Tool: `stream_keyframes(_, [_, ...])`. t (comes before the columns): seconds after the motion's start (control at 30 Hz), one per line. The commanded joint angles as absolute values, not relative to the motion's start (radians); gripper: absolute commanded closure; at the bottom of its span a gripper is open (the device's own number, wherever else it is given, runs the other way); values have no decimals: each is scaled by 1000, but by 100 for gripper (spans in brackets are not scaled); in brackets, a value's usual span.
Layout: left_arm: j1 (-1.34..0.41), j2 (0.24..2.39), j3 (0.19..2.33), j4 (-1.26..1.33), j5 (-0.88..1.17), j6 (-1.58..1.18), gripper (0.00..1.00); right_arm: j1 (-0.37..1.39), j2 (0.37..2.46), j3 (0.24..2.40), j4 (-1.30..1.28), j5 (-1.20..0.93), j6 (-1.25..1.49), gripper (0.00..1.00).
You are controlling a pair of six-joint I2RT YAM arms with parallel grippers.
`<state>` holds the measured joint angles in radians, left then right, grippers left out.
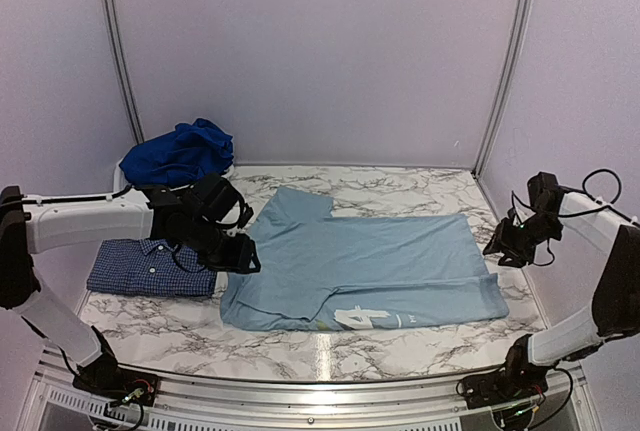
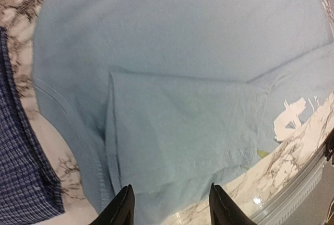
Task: Fold and stack the mixed laundry pile
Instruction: Adjust the 1/3-folded T-shirt at the center of the board.
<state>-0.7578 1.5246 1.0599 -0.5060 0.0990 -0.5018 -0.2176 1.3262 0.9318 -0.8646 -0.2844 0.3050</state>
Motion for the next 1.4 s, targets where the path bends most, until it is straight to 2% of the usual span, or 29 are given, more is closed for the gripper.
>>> stream_keyframes(0.0, [-828, 1512, 996, -511, 184, -583, 49, -141, 1290, 890, -838, -418, 318, 53])
stream_keyframes(0.27, [-853, 1535, 907, -432, 184, -738, 49, 23, 1289, 830, -749, -538, 365, 57])
stream_keyframes(0.53, [-839, 1564, 889, -417, 123, -854, 46, 382, 1351, 889, -571, -601, 432, 57])
stream_keyframes(0.7, [-817, 1578, 892, -411, 120, -892, 46, 617, 1433, 934, -451, -520, 390, 56])
stream_keyframes(0.9, [-766, 1603, 891, -406, 178, -916, 47, 844, 1516, 1007, -350, -299, 251, 57])
stream_keyframes(1.13, [-740, 1618, 893, -393, 216, -934, 59, 973, 1659, 1125, -318, -245, 89, 61])
stream_keyframes(1.23, [-738, 1633, 904, -390, 225, -934, 60, 1020, 1712, 1157, -337, -232, 32, 61])
stream_keyframes(1.37, [-734, 1641, 908, -388, 221, -944, 58, 1055, 1750, 1161, -325, -222, 2, 55])
